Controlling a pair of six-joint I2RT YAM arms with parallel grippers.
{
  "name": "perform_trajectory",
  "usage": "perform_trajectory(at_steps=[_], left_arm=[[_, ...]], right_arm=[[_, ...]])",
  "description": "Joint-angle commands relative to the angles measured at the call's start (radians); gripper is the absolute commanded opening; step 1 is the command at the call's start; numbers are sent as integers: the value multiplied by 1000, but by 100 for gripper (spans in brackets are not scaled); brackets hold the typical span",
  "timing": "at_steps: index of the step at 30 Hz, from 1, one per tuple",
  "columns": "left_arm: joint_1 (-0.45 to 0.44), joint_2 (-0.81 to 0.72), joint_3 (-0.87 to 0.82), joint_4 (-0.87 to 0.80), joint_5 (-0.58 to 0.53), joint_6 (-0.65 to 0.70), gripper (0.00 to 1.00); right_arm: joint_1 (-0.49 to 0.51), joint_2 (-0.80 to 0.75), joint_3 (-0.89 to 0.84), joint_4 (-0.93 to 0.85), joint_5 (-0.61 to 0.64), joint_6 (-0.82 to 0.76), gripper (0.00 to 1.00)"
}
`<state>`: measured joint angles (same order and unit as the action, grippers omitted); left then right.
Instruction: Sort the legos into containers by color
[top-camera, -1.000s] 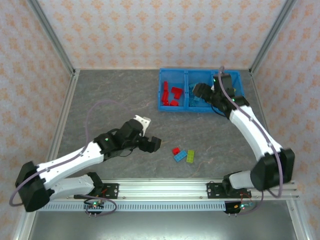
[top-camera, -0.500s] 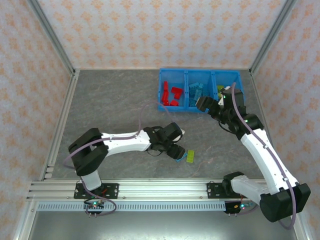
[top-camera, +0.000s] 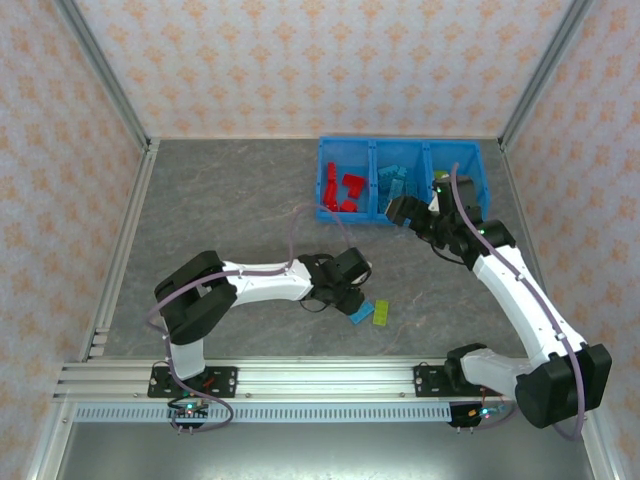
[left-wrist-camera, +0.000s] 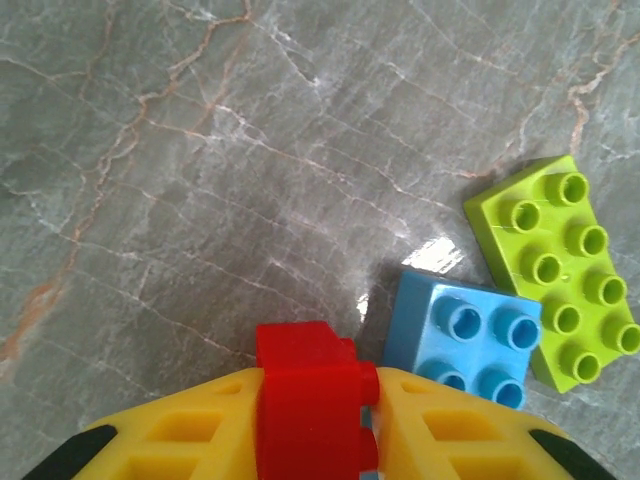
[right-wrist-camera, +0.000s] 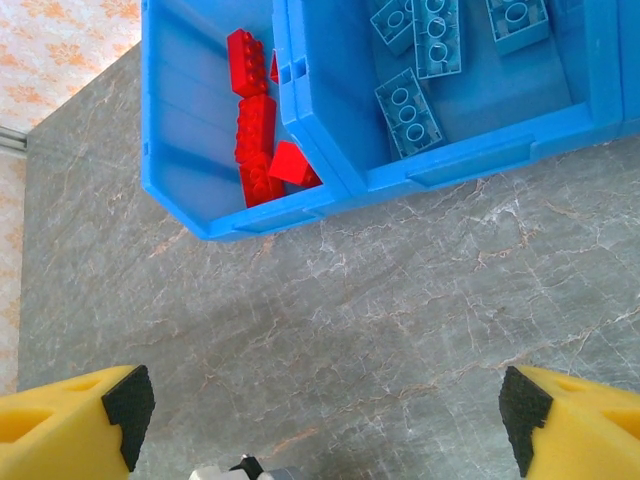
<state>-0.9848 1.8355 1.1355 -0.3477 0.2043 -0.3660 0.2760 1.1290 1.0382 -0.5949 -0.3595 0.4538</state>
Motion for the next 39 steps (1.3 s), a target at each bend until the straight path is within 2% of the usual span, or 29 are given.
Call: perform_trajectory(at_steps=[1, 4, 7, 10, 14, 18, 22, 25, 31, 35, 39], left_arm=[[-2, -1, -2, -28, -84, 3, 32], [-2, -9, -16, -23, -130, 3, 31], [2, -82, -56, 12, -191, 2, 23], [34, -156, -54, 12, -232, 17, 22], [117, -204, 0, 23, -183, 56, 22], [207, -198, 114, 20, -119, 109, 22], [296, -100, 324, 1, -116, 186, 22], [368, 50, 537, -43, -68, 206, 22], [440, 385, 990, -157, -75, 266, 22], [445, 532, 1256, -226, -101, 326, 35], [445, 561, 1366, -258, -63, 339, 41]], right_arm=[[-1, -3, -18, -1, -5, 12, 91], [1, -6, -28, 0, -43, 18, 91], [12, -15, -68, -3, -128, 15, 90], [50, -38, -130, -25, -198, -3, 89], [111, -88, -200, -21, -262, 14, 88], [129, -139, -252, 43, -293, 82, 88], [128, -187, -262, 45, -223, 105, 88], [128, -190, -255, 35, -204, 112, 88], [128, -207, -235, 0, -146, 107, 89], [127, -224, -232, -6, -130, 106, 89], [128, -230, -233, -23, -117, 101, 89]])
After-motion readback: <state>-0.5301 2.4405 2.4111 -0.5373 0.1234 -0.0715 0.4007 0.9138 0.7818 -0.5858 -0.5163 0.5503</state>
